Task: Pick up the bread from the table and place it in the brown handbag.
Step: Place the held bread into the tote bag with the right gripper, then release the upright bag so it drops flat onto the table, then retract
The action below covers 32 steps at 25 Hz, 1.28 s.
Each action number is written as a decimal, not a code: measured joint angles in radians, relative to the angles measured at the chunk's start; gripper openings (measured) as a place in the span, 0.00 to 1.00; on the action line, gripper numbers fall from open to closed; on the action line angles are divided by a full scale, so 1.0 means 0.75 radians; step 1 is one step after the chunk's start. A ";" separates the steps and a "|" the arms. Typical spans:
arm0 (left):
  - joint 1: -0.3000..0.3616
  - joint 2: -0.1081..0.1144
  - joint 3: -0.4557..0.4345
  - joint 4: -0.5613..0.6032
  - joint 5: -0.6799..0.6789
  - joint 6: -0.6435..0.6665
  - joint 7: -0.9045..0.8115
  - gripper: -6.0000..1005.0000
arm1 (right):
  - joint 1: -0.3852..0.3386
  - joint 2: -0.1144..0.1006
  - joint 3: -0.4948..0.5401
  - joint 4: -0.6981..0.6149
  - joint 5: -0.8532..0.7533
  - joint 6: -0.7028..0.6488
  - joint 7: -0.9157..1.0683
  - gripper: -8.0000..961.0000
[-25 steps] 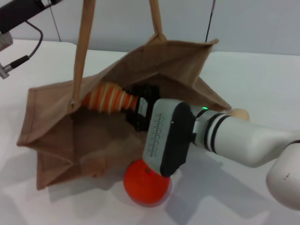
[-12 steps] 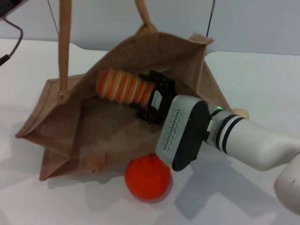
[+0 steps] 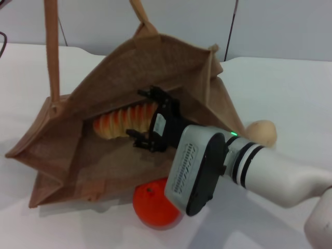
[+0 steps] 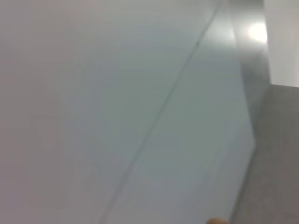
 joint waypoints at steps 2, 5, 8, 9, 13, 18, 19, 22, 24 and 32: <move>0.012 -0.002 0.000 0.000 -0.015 -0.049 0.001 0.29 | -0.030 -0.005 -0.016 -0.037 -0.017 0.034 -0.001 0.94; 0.028 -0.009 -0.001 0.000 -0.021 -0.140 0.016 0.29 | -0.109 -0.009 -0.019 -0.103 -0.098 0.102 -0.002 0.94; 0.046 -0.016 -0.003 0.003 -0.029 -0.234 0.051 0.30 | -0.190 -0.015 -0.012 -0.152 -0.157 0.188 -0.002 0.94; 0.053 -0.018 -0.003 0.005 -0.039 -0.262 0.060 0.30 | -0.212 -0.017 -0.010 -0.159 -0.163 0.224 -0.003 0.94; 0.077 -0.042 -0.003 0.010 -0.097 -0.359 0.128 0.30 | -0.288 -0.020 -0.010 -0.137 -0.165 0.467 -0.001 0.94; 0.086 -0.093 -0.002 0.010 -0.129 -0.506 0.263 0.31 | -0.341 -0.013 -0.023 0.026 -0.125 0.878 0.030 0.94; 0.083 -0.108 -0.001 0.010 -0.129 -0.554 0.294 0.31 | -0.346 -0.011 -0.031 0.063 -0.103 0.969 0.052 0.94; 0.071 -0.145 -0.001 0.014 -0.135 -0.652 0.417 0.31 | -0.346 -0.008 -0.054 0.172 -0.024 1.186 0.183 0.94; 0.066 -0.156 0.002 0.043 -0.139 -0.706 0.507 0.31 | -0.343 -0.008 -0.058 0.228 0.014 1.269 0.280 0.94; 0.065 -0.156 0.007 0.253 -0.114 -0.750 0.945 0.48 | -0.339 -0.009 -0.057 0.401 0.131 1.428 0.564 0.94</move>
